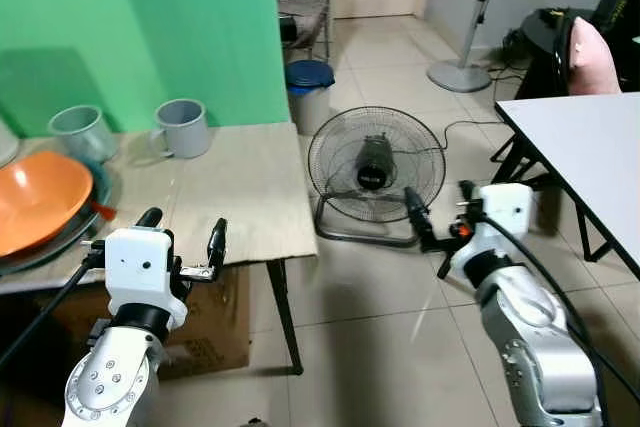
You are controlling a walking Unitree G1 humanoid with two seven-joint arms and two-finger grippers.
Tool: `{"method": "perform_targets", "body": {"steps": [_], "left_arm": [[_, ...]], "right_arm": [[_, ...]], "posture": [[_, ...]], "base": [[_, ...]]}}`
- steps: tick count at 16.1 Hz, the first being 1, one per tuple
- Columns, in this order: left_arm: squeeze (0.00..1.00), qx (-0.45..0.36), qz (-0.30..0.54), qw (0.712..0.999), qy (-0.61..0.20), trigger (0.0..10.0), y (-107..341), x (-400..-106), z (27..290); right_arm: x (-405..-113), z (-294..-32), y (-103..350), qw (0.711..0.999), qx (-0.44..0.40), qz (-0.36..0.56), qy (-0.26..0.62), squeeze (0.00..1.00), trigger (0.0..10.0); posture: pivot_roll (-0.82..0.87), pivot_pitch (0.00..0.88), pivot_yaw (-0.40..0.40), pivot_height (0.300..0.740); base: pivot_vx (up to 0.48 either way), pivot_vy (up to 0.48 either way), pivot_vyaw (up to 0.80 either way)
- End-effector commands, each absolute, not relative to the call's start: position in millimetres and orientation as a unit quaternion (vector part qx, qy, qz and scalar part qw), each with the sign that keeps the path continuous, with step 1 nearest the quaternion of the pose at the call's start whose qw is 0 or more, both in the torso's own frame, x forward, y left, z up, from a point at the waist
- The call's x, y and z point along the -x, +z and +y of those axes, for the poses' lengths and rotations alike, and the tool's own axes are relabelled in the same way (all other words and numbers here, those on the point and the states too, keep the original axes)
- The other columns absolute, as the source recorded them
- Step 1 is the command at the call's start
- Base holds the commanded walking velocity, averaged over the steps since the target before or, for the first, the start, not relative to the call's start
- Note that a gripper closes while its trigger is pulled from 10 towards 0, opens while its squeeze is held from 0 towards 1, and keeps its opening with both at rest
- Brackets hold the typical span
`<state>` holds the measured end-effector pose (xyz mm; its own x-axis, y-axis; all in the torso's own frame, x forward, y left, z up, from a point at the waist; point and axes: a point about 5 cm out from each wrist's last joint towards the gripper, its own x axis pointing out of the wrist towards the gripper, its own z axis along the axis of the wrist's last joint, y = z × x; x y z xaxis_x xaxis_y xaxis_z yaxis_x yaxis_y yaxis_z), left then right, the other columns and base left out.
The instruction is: Setting the table
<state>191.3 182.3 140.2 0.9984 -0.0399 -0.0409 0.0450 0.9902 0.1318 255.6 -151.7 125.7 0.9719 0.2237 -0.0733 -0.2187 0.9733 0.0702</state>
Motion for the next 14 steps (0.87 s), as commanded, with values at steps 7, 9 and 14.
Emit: {"method": "perform_targets", "body": {"steps": [7, 9, 14], "left_arm": [[0.0, -0.084, 0.012, 0.996, -0.003, 10.0, 147.2, -191.5, 192.4], [0.0, -0.084, 0.012, 0.996, -0.003, 10.0, 147.2, -192.4, 192.7], [0.0, -0.084, 0.012, 0.996, 0.002, 10.0, 148.4, -192.6, 195.9]], "right_arm": [[-258.2, -147.4, 120.3, 0.99, -0.062, 0.069, 0.104, 0.0, 10.0], [-258.3, -148.5, 120.0, 0.991, -0.066, 0.069, 0.098, 0.0, 10.0], [-260.0, -146.3, 120.4, 0.99, -0.068, 0.071, 0.097, 0.0, 10.0]], "posture": [[-0.03, 0.013, 0.035, 0.74], [-0.03, 0.012, 0.039, 0.74], [-0.03, 0.006, 0.041, 0.74]], "base": [[0.0, 0.368, 0.0], [0.0, 0.368, 0.0], [0.0, 0.367, 0.0]]}}
